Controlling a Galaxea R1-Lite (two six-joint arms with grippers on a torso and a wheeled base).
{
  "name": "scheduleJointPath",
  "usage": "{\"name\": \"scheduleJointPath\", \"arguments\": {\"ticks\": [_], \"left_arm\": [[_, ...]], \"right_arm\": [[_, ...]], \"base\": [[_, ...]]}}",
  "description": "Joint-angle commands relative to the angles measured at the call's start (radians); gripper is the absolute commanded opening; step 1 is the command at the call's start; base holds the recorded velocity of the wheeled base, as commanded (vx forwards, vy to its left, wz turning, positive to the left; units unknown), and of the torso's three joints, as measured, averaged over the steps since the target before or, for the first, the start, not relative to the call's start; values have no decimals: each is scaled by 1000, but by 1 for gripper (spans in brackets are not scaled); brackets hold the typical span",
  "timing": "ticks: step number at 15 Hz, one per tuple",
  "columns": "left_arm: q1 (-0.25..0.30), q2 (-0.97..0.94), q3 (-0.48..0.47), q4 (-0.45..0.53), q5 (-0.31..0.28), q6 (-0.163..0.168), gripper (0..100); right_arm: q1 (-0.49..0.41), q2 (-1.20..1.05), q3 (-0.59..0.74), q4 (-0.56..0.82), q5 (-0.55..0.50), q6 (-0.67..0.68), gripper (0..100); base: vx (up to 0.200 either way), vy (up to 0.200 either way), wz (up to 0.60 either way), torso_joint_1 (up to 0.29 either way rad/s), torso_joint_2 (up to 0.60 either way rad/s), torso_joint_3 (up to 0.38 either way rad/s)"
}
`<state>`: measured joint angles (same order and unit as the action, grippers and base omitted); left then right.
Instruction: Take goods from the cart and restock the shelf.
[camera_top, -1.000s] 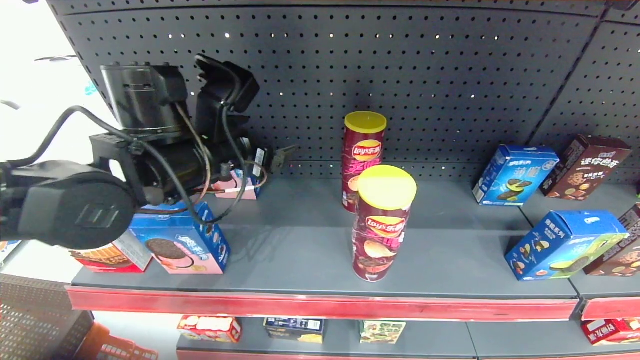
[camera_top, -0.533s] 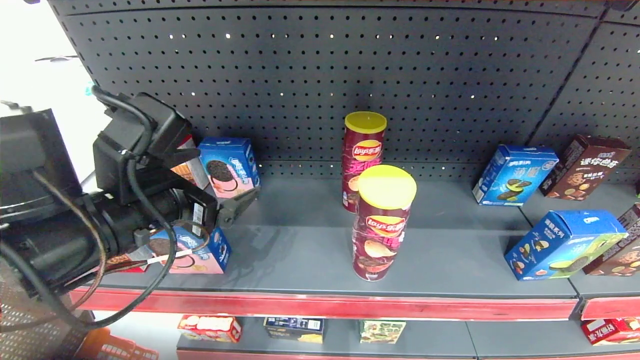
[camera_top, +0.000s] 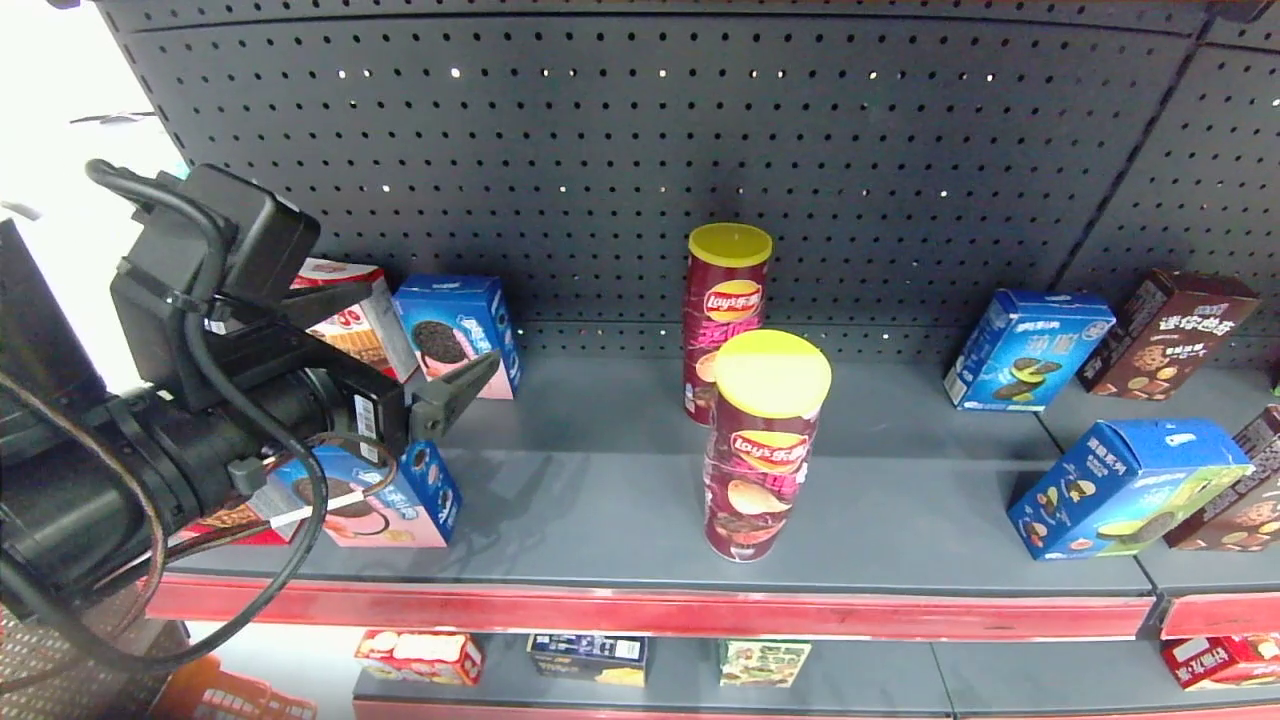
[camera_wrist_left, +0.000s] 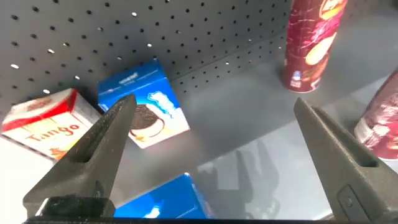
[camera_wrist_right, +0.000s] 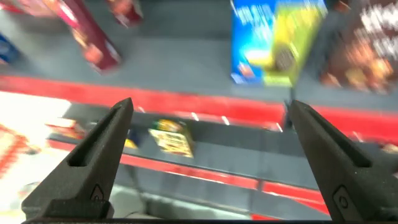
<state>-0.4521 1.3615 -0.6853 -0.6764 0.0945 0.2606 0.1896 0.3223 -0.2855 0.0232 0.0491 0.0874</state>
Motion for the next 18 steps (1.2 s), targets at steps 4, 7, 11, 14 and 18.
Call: {"name": "scheduleJointPath", "arguments": {"ticks": [4,7,11,14,18], "left_arm": [[3,-2,-7,-3,-1,-9,100],[1,-1,-11,-3,-2,-12,100],[-2,7,-40,-3,-4,-8,100],[-5,31,-77,-3,-5,-6,100],[-8,41,-89,-3,-7,-6,100]], "right_arm": [[263,759,-452,-31,46,-114,100],[373,975,-592,-29,15,-124,100],[435,1127,-650,-26,-12,-126,100],[442,1181,-667,-23,-12,-144,100],[436,1206,-669,-25,-14,-146,100]], "base": [[0,0,0,0,0,0],[0,0,0,0,0,0],[0,0,0,0,0,0],[0,0,0,0,0,0],[0,0,0,0,0,0]]}}
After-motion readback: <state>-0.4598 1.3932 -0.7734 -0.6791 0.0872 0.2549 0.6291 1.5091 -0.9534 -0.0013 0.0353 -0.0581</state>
